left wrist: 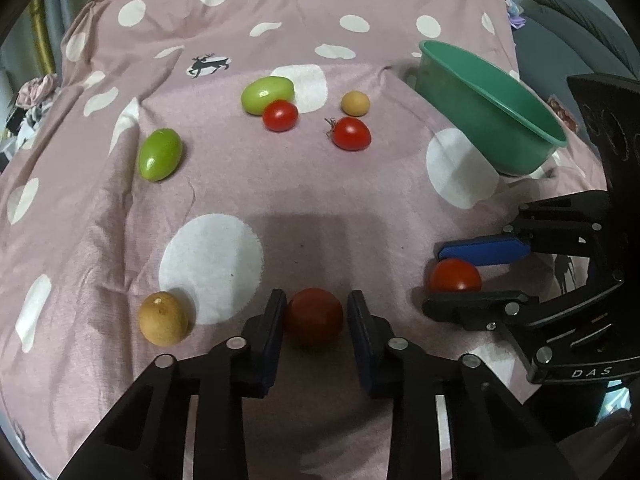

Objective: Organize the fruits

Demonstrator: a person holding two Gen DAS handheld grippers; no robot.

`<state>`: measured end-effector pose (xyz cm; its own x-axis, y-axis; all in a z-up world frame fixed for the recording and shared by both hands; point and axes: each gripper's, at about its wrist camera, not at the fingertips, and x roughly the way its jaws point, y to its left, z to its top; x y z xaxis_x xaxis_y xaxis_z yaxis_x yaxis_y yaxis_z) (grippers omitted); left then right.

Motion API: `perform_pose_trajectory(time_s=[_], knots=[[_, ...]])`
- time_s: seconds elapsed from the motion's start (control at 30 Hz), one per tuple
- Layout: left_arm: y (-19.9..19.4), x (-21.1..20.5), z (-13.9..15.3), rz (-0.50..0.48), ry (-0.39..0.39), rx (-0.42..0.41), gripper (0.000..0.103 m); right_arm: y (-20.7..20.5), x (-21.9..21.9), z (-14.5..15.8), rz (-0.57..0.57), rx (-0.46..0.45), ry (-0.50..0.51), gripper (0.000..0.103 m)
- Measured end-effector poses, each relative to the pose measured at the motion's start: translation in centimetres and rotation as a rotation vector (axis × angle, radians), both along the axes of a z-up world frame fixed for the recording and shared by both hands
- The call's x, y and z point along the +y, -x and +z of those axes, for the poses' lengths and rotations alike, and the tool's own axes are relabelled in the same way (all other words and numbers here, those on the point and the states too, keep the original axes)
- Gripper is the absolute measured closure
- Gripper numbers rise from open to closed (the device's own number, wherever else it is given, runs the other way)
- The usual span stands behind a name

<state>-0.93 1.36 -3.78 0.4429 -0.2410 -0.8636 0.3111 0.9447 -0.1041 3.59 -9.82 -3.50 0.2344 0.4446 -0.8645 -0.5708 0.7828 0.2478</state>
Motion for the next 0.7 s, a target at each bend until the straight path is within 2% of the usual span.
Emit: perform_pose_trajectory(time_s=[0.37, 0.7], knots=[[0.2, 0.3, 0.2, 0.018, 0.028, -0.008, 0.075, 0.5, -0.8, 0.0, -0.030, -0.005, -0.046, 0.071], [0.5, -0.1, 2.4, 0.005, 0.070, -0.050, 0.075, 1.1, -2.2, 1.7, -0.074, -0.041, -0.104, 0.071]])
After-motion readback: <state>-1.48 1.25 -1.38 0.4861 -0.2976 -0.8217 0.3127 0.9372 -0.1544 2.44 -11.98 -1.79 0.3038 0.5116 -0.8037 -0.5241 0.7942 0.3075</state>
